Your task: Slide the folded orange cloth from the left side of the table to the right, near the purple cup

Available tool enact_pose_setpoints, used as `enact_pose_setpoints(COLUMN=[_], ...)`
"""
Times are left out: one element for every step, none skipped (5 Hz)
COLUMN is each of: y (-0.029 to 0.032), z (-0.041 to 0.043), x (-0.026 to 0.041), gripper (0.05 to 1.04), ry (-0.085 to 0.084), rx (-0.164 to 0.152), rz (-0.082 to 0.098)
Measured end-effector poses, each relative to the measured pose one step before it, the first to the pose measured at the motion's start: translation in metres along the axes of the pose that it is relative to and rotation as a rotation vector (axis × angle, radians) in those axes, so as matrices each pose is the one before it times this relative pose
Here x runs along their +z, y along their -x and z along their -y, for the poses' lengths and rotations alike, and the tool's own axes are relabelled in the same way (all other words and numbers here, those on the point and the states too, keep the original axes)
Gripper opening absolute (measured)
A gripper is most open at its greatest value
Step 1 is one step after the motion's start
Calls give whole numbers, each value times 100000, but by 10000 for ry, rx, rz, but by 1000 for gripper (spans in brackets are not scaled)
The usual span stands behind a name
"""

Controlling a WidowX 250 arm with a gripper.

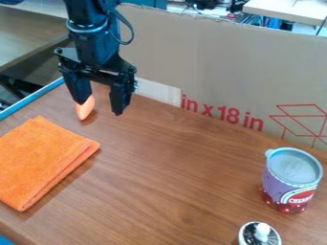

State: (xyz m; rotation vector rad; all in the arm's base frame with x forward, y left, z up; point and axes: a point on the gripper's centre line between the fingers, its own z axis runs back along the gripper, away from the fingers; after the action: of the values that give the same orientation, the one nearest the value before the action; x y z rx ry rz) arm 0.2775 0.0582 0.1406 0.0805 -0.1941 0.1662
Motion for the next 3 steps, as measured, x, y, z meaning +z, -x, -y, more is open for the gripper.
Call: enact_pose_setpoints(y=[282, 1003, 1283], z=[40, -2427, -2604], x=[-599, -193, 31], gripper=[1005, 1005, 1005], ry=[3, 247, -1119], rx=[-60, -828, -548], rz=[-245, -477, -1044])
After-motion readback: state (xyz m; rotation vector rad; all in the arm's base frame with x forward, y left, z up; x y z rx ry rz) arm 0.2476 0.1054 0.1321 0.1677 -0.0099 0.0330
